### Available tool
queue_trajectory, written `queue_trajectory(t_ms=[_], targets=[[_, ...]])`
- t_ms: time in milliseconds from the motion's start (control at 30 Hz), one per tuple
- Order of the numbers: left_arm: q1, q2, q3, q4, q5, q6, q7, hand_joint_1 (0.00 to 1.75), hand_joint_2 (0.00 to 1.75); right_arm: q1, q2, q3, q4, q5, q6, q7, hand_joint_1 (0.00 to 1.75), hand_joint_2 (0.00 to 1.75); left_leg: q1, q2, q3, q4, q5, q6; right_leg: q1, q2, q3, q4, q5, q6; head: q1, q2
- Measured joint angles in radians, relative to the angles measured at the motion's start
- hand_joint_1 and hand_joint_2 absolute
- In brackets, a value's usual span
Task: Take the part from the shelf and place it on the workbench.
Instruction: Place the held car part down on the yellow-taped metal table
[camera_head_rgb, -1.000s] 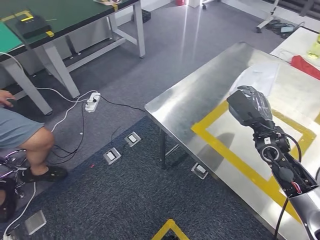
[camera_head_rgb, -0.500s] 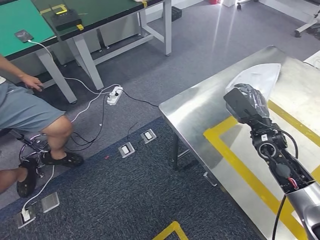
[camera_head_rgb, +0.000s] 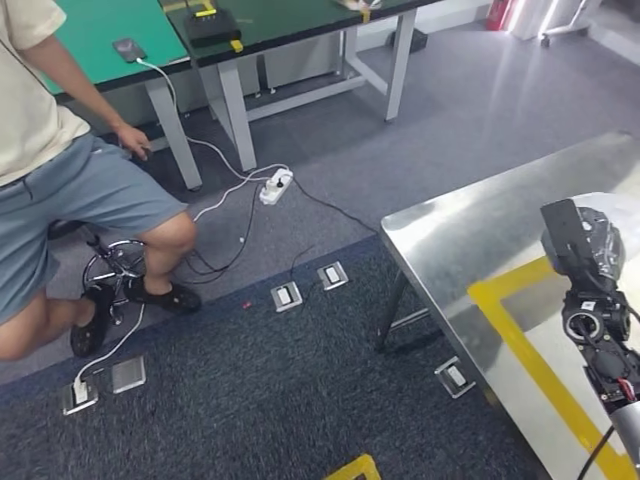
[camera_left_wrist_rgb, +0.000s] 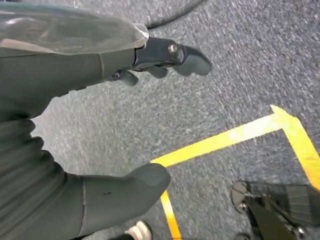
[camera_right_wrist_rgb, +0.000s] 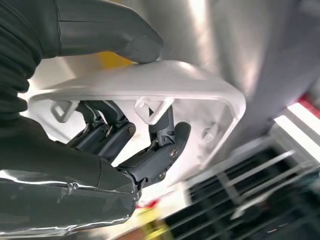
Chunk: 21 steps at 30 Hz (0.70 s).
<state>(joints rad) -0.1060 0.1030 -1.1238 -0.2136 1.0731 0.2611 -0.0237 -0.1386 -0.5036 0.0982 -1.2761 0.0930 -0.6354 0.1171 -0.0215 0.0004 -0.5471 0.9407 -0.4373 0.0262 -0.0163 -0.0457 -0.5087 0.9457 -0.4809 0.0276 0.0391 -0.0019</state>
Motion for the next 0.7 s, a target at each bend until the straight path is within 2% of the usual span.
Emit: queue_trajectory(t_ms=[33, 200, 533, 667, 700], targets=[[0.000, 0.000, 0.000, 0.000, 0.000, -0.001, 0.000, 0.00, 1.75, 0.012, -0.001, -0.013, 0.013, 0.015, -0.011, 0.028, 1.75, 1.75, 0.000, 0.000, 0.000, 0.002, -0.002, 0.001, -0.001, 0.002, 0.000, -0.001, 0.008, 0.006, -0.001, 0.000], [-0.001, 0.000, 0.000, 0.000, 0.000, -0.005, -0.001, 0.00, 1.75, 0.062, -0.009, -0.083, 0.061, 0.027, -0.038, 0.095, 1.75, 1.75, -0.001, 0.001, -0.001, 0.004, -0.005, 0.004, -0.002, 0.004, 0.000, -0.002, 0.007, 0.008, 0.001, 0.000], [-0.001, 0.000, 0.000, 0.000, 0.000, -0.006, 0.002, 0.00, 1.75, 0.136, -0.019, -0.196, 0.110, -0.016, -0.051, 0.101, 1.75, 1.75, -0.001, 0.003, 0.001, 0.002, -0.007, 0.006, -0.001, 0.007, 0.000, -0.003, 0.005, 0.010, -0.009, 0.000], [-0.001, 0.000, 0.000, 0.000, -0.003, -0.008, 0.003, 0.00, 1.75, 0.172, -0.021, -0.240, 0.116, -0.036, -0.055, 0.098, 0.00, 0.00, 0.000, 0.003, 0.002, 0.001, -0.007, 0.005, -0.001, 0.007, 0.001, -0.003, 0.005, 0.009, -0.012, 0.000], [-0.001, 0.000, 0.000, 0.000, -0.005, -0.009, 0.002, 0.00, 1.75, 0.181, -0.022, -0.251, 0.117, -0.039, -0.056, 0.097, 0.00, 0.00, 0.000, 0.003, 0.003, 0.001, -0.007, 0.005, 0.000, 0.007, 0.001, -0.003, 0.005, 0.009, -0.013, 0.000]])
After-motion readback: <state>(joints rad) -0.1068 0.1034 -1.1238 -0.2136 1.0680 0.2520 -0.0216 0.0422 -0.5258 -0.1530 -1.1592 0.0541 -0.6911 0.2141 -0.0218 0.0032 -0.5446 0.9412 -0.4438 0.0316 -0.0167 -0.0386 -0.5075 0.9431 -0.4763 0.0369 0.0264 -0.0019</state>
